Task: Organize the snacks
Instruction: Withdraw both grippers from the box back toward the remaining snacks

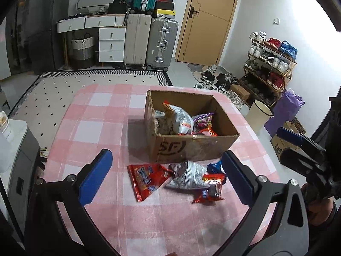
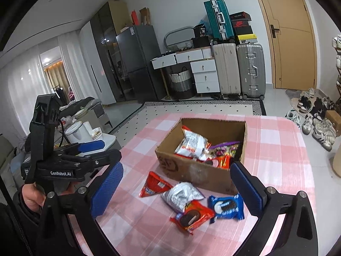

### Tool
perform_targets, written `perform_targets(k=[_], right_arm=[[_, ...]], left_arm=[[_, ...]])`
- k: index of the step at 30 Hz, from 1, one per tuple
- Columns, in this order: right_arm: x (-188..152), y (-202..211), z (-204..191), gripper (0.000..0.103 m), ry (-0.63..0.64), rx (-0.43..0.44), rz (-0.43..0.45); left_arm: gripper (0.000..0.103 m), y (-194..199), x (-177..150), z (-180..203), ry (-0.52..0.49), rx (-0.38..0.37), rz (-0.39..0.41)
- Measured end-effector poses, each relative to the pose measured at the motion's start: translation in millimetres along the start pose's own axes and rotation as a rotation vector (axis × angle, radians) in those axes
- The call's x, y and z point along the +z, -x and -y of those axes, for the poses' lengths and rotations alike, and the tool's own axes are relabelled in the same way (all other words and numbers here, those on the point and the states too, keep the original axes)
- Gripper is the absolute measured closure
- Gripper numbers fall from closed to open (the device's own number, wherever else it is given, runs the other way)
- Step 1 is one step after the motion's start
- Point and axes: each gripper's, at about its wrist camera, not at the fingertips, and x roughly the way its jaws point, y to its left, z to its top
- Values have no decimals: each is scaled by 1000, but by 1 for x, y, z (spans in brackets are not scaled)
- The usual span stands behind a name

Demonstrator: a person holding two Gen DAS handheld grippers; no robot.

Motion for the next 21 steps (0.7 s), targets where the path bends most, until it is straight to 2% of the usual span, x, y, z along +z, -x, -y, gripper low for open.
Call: perform_targets(k=[12, 21], right_arm=[[-41, 5, 7, 1, -67, 5, -9], [-65, -13, 18, 1, -97, 28, -46]], left_arm=[[1, -13, -34, -13, 45, 16, -39], [1, -48, -52, -25, 79, 29, -99]])
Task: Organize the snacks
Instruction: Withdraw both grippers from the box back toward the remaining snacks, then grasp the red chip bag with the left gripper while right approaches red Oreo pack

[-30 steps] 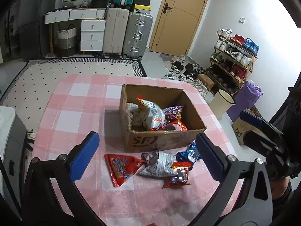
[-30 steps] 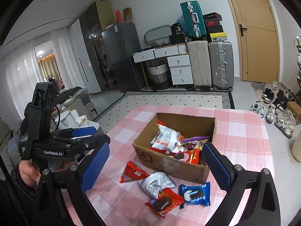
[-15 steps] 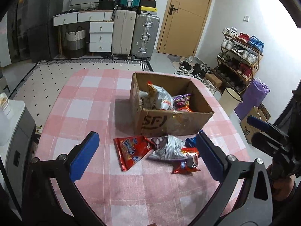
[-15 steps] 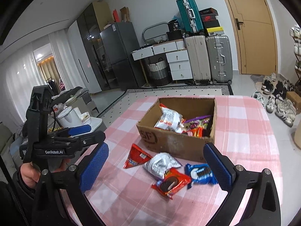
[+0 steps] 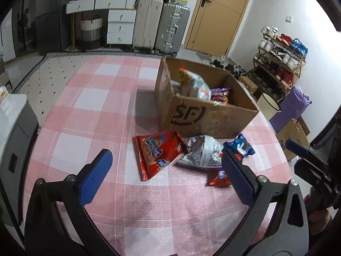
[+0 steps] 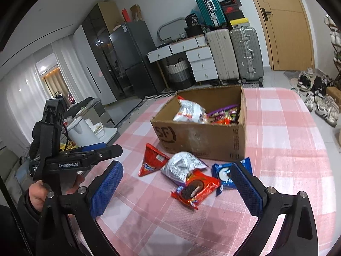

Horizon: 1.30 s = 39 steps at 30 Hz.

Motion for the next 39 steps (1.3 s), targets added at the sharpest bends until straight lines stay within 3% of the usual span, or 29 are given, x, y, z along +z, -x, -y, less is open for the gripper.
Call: perform_targets(k=[14, 19, 22, 24, 25, 27, 30, 39], right_arm=[[-26, -28, 18, 1, -51, 6, -46], [-32, -37, 23, 1, -63, 14, -66], [-33, -41, 26, 1, -72, 16, -71], [-34, -43, 28, 1, -77, 18, -73], [-35, -44, 28, 1, -79, 19, -74], [-36, -46, 29, 1, -80, 20, -78], [-37, -48, 32, 1, -88, 23, -82], [-41, -54, 31, 1, -94, 23, -99]], left_arm=[[2, -77, -4, -14, 28, -1, -89], [6, -97, -1, -17, 45, -10, -103], [19, -111, 0, -22, 70, -26, -123], [35, -122, 0, -27, 95, -54, -146], [36, -127, -1, -29, 102, -52, -154], [49, -129, -1, -30, 91, -76, -138], [58, -132, -1, -32, 88, -105, -130], [60, -136, 2, -31, 77, -121, -132]])
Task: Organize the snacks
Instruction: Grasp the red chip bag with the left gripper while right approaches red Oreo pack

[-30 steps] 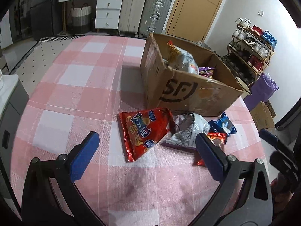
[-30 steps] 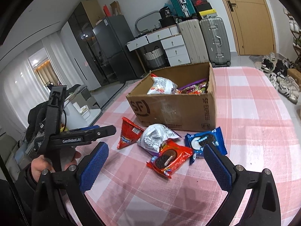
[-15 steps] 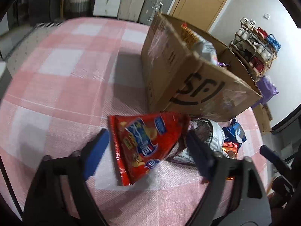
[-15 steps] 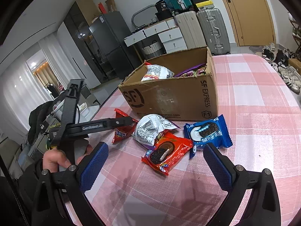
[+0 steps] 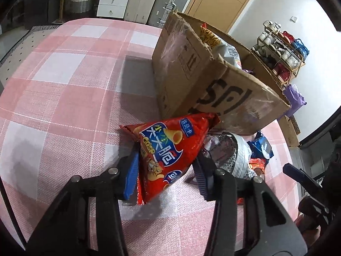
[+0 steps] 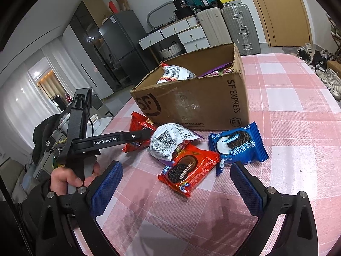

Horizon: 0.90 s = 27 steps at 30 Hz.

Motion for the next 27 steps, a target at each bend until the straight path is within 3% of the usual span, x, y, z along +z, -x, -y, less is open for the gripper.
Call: perform_targets(k=[15, 18, 27], right_arm=[[-1, -14, -1, 1, 2, -22, -51], [-3, -23, -5, 1, 29, -91, -81], [-6, -42, -12, 1, 65, -136, -128]], left_arm=[[60, 21, -16, -5, 15, -17, -16], [60, 26, -21, -6, 11, -24, -19], [60, 47, -35, -13, 17, -23, -1]])
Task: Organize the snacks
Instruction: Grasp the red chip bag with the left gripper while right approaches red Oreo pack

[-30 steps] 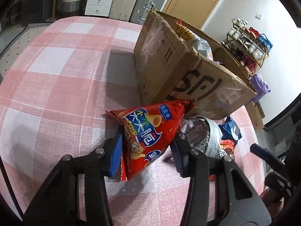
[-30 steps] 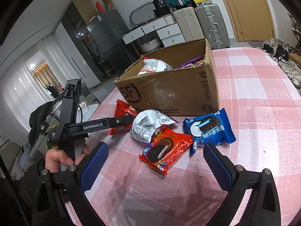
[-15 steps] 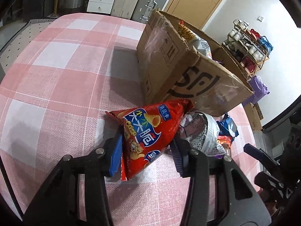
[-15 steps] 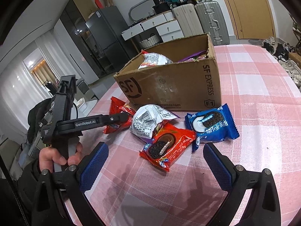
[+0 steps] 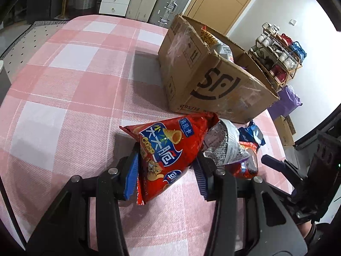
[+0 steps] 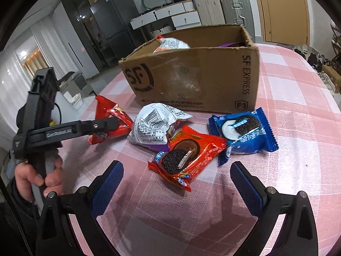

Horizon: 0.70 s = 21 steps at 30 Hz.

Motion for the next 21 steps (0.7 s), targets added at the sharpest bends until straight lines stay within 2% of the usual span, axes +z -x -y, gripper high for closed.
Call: perform_targets(k=[6, 7, 11, 16, 17, 18, 21], right_arm=[[3, -14, -6, 4, 15, -47, -24], [3, -16, -6, 7, 15, -58, -27], [5, -28, -10, 28, 40, -107, -59], [7, -35, -14, 32, 59, -136, -57], [7, -35, -14, 35, 61, -134, -57], [8, -36, -16, 44, 73, -142, -57], [7, -34, -19, 53, 93, -137, -57]], left_arm=[[60, 16, -6, -6, 11, -10, 17], [60, 18, -7, -8, 14, -12, 20], [60, 26, -11, -12, 21, -22, 24], [60, 37, -16, -17, 25, -27, 34], [60, 40, -17, -18, 25, -28, 37], [60, 41, -18, -19, 27, -29, 38], [60, 45, -21, -22, 32, -29, 38]])
